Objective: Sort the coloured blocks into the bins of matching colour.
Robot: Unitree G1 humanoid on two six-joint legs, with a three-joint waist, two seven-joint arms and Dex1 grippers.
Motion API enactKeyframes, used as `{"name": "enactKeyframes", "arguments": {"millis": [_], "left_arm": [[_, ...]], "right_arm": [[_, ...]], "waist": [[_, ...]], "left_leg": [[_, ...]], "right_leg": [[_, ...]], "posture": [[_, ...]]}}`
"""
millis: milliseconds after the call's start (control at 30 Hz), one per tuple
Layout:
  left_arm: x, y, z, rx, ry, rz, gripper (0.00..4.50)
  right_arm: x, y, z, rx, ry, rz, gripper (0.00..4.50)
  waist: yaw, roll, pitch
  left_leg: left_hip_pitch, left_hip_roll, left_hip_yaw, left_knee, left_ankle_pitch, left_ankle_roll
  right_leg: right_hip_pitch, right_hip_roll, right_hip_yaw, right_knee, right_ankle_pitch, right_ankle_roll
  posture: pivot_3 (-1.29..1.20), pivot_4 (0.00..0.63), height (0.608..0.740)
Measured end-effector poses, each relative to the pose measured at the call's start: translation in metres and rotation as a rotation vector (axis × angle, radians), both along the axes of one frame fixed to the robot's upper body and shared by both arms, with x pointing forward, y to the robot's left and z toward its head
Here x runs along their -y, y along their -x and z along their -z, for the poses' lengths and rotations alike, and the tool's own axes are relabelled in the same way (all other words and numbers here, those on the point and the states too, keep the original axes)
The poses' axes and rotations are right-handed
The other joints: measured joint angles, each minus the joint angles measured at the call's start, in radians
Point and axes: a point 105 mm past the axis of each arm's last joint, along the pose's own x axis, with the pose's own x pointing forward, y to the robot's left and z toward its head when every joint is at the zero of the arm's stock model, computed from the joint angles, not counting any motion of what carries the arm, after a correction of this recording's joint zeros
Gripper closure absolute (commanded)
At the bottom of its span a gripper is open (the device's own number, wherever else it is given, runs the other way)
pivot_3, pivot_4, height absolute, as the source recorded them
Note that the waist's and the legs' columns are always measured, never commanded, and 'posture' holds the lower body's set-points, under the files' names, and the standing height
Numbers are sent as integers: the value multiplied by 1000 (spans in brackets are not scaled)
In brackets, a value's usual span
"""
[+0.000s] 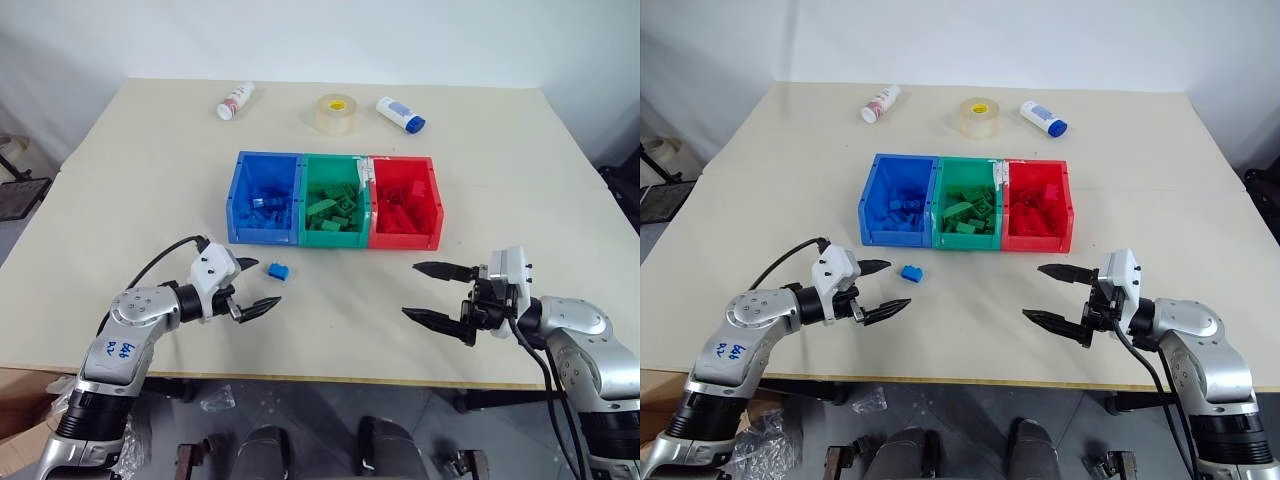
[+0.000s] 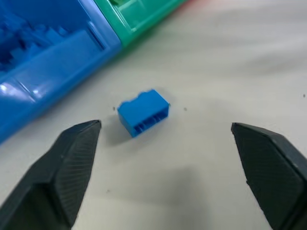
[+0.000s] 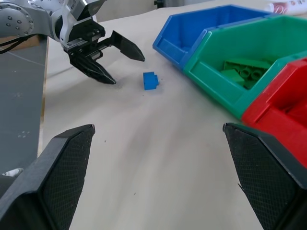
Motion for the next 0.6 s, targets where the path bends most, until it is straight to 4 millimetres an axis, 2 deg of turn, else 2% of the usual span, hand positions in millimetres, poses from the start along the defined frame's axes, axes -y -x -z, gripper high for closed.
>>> {"name": "enactKeyframes", "arguments": {"millis": [233,367,567,600], "left_arm": [[11,-5,9,-11,-5,-18,42],[15,-18,19,-7,-8,-55,42],[33,-33,19,37,22,-22,42],[36,-36,19,46,28,-16,217]], "right_arm": [[1,0,2,-2,5,16,0],[1,3,4,-4,9,26,0],[0,8,6,-3,12,42,0],[0,8,6,-2,12,45,0]], "waist": [[3,0,0],[6,0,0],[13,0,0],[14,0,0]], "left_leg": [[0,0,0,0,0,0],[0,0,0,1,0,0],[0,0,0,1,0,0],[0,0,0,1,0,0]], "right_leg": [[0,0,0,0,0,0],[0,0,0,0,0,0],[1,0,0,0,0,0],[1,0,0,0,0,0]], "posture": [[0,150,740],[0,150,740],[0,150,740],[0,150,740]]}}
